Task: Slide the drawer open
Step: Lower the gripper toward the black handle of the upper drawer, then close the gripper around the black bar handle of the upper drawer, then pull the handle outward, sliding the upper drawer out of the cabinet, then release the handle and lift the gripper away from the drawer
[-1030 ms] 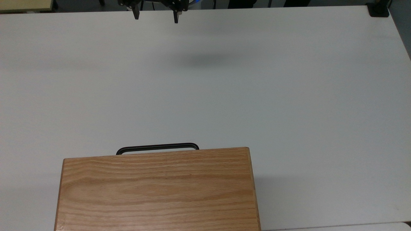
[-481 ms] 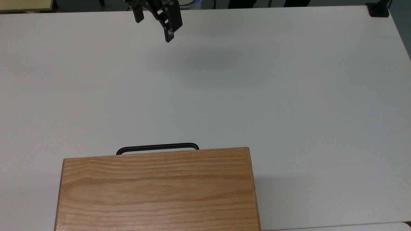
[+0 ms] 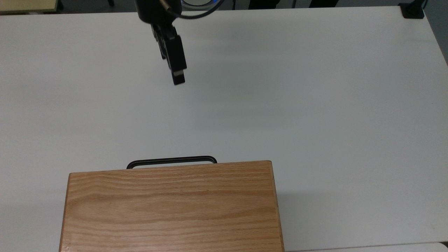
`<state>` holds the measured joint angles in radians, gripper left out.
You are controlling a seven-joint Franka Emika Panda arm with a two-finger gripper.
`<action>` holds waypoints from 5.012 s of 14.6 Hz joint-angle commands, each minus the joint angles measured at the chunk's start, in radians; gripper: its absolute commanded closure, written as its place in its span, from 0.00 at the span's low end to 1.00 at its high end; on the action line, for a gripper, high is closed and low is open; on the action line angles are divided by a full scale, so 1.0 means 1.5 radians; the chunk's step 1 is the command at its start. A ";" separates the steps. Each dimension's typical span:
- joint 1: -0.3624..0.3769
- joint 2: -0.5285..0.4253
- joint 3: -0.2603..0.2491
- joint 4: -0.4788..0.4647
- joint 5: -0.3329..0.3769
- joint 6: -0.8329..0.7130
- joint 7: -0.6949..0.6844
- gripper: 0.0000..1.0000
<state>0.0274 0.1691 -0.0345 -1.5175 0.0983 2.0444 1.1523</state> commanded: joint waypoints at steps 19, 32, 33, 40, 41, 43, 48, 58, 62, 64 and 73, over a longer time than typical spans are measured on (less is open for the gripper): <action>0.030 0.182 0.003 0.009 0.006 0.536 0.234 0.71; 0.029 0.196 0.003 0.007 0.005 0.537 0.235 0.84; 0.028 0.189 0.004 0.001 0.007 0.536 0.235 0.84; 0.025 0.084 0.005 -0.136 0.007 0.534 0.260 0.84; 0.025 0.054 0.005 -0.176 0.008 0.534 0.260 0.84; 0.023 0.005 0.005 -0.238 0.008 0.529 0.260 0.84; 0.006 -0.091 0.005 -0.351 0.008 0.499 0.261 0.82; -0.022 -0.147 0.004 -0.327 0.006 0.297 0.259 0.50; -0.027 -0.150 0.003 -0.291 0.006 0.238 0.255 0.09; -0.027 -0.155 0.002 -0.261 0.003 0.176 0.248 0.00; -0.014 -0.155 0.006 -0.085 -0.004 -0.204 -0.085 0.00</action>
<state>-0.0116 -0.0592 -0.0278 -1.6946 0.0986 1.8712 1.2434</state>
